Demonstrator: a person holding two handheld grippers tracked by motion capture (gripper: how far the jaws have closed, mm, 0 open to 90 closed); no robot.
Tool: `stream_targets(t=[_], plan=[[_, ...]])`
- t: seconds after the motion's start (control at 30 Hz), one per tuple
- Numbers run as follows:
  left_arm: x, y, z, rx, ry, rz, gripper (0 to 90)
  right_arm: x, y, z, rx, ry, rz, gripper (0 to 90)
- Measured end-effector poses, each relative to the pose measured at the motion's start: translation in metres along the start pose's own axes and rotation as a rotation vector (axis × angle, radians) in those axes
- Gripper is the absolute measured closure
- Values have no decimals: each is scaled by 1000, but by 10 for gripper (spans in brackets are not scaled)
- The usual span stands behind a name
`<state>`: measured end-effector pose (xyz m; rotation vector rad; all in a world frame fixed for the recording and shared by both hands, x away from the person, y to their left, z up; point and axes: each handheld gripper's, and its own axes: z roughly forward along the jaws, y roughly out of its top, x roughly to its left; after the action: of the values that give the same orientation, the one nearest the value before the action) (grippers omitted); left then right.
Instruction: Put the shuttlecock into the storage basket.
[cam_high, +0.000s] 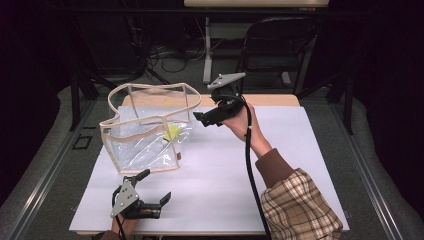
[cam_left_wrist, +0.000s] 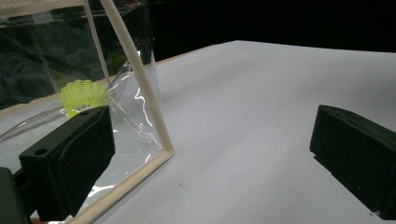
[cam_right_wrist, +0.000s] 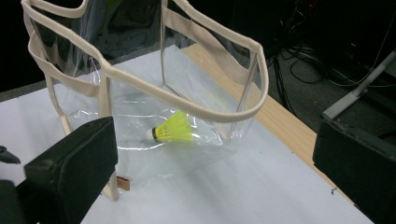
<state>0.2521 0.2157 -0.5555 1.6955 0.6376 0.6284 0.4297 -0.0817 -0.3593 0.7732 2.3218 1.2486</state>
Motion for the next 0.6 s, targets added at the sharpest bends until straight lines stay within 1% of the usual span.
stream_targets(t=[0.2, 0.43, 0.5, 0.57, 0.6], plan=[[0, 0, 0, 0, 0, 1, 1, -1, -8, -4, 1, 1, 2, 0], [0, 0, 0, 2, -1, 2, 0, -3, -22, -11, 2, -14, 6, 0], [0, 0, 0, 2, -2, 4, 0, -3, -23, -12, 1, -15, 7, 0], [-1, 0, 0, 2, -2, 6, 1, -4, -30, -15, -2, -19, 8, 0], [-1, 0, 0, 2, -2, 4, 1, -4, -30, -15, -2, -19, 8, 0]])
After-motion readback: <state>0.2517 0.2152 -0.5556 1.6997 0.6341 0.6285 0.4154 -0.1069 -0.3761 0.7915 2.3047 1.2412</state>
